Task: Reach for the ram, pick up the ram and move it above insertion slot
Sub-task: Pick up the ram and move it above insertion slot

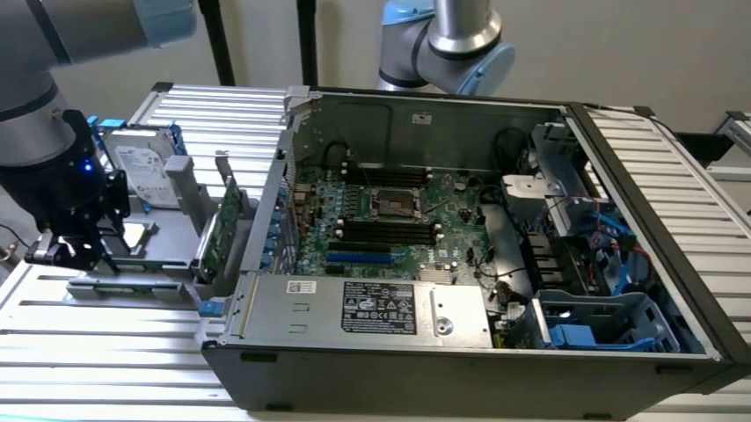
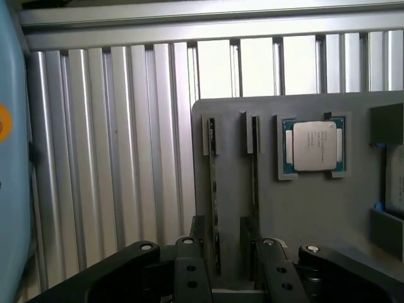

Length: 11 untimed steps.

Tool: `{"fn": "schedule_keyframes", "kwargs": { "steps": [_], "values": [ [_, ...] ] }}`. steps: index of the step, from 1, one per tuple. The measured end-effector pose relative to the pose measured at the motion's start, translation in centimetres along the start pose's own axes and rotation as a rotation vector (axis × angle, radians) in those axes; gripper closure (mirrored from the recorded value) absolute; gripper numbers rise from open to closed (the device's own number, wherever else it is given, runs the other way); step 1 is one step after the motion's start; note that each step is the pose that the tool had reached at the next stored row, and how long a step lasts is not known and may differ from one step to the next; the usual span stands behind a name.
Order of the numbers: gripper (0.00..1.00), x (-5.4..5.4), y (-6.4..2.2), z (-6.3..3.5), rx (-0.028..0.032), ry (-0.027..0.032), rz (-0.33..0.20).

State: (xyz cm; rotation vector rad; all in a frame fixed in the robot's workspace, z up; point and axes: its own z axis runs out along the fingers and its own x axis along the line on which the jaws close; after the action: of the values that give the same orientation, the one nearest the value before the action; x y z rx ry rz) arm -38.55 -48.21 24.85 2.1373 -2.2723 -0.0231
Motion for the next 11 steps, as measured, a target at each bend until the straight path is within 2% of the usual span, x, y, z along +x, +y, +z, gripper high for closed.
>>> {"fn": "schedule_keyframes", "kwargs": {
  "steps": [11],
  "values": [
    [0.64,0.2,-0.07,1.99,0.0001,0.0006,-0.025]
  ]
}}
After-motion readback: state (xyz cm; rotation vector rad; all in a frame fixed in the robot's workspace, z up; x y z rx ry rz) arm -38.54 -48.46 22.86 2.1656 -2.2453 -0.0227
